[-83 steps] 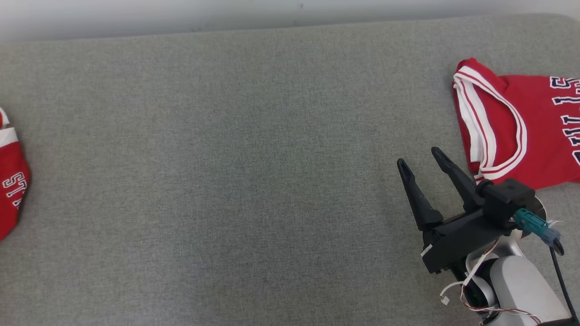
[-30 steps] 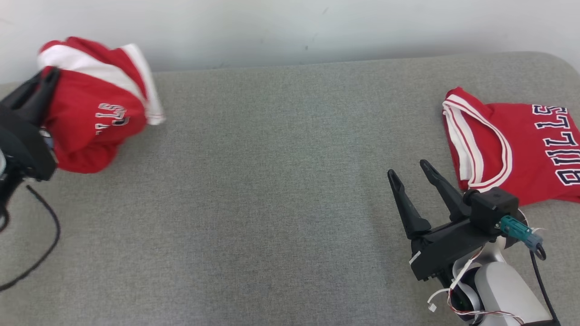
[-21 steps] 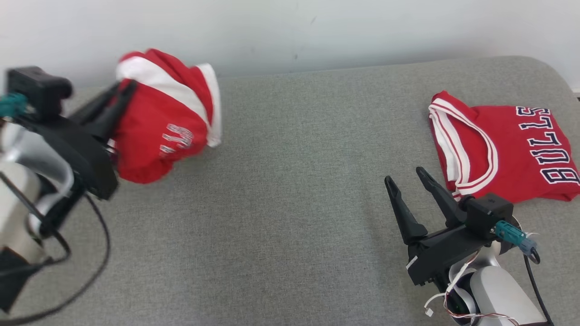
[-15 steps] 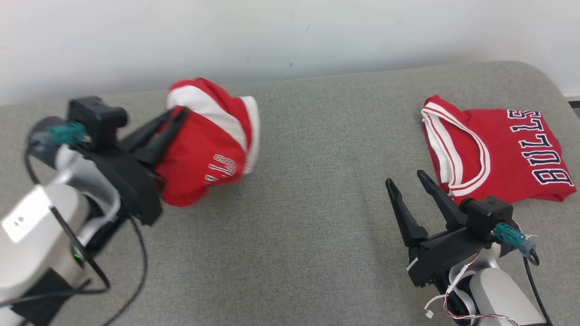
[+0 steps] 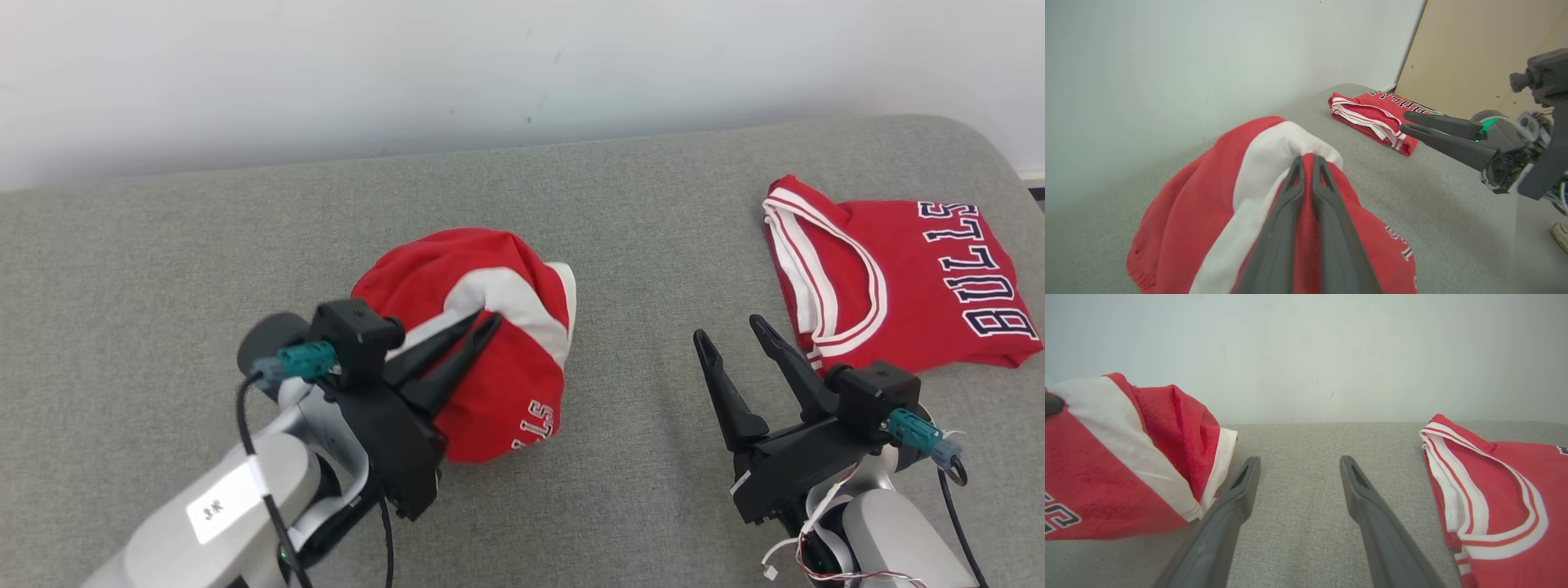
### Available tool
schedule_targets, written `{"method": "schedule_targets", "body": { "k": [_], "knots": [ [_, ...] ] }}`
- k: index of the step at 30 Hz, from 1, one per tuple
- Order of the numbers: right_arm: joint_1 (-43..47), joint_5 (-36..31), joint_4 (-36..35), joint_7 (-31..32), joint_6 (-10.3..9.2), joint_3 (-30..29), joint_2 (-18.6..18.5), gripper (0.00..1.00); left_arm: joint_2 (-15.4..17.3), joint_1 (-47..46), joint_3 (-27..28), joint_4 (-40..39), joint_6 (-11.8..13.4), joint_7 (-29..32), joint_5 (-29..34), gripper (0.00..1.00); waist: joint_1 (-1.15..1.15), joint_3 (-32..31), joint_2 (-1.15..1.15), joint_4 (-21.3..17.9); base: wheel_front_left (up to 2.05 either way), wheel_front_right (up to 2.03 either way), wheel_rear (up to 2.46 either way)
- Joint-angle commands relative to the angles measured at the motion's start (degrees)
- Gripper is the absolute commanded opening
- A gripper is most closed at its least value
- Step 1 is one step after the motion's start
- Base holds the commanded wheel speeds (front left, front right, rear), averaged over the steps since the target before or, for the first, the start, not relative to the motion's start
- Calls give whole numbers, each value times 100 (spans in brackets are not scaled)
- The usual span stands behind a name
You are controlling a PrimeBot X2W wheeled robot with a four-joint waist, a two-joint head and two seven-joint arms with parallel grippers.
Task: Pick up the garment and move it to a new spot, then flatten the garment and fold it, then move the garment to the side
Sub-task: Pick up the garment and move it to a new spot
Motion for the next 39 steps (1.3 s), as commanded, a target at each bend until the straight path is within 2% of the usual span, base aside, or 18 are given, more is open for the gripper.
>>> {"method": "schedule_targets", "body": {
  "k": [1,9,17,18,19,20,30,39],
  "knots": [
    [19,28,8,-12,-7,-1,3,100,10,81,-49,51,41,-22,80,0,0,1,0,11,0,0,0],
    [-18,49,76,-28,-7,39,13,100,-406,479,-354,606,10,-241,27,0,0,-35,0,75,0,0,0],
    [-58,90,115,-19,-7,98,-19,100,-842,644,-571,1437,-181,-633,-69,0,0,-71,0,145,0,0,0],
    [-57,88,121,-19,-7,105,-20,100,-870,641,-592,1529,-163,-669,-27,21,0,-78,0,149,0,0,0],
    [-55,91,126,-19,-7,112,-19,100,-889,642,-617,1603,-160,-694,-1,49,0,-88,0,152,0,0,0],
    [-50,97,132,-20,-7,116,-20,100,-916,644,-601,1648,-153,-764,-6,100,0,-99,0,157,0,0,0],
    [124,139,190,-89,-7,-3,-12,100,-751,614,-325,1272,199,-1179,91,100,0,-286,0,366,0,0,0],
    [135,147,240,-127,-7,-16,1,100,-400,1042,324,694,922,-1436,70,100,0,-409,0,456,0,0,0]
  ]
}}
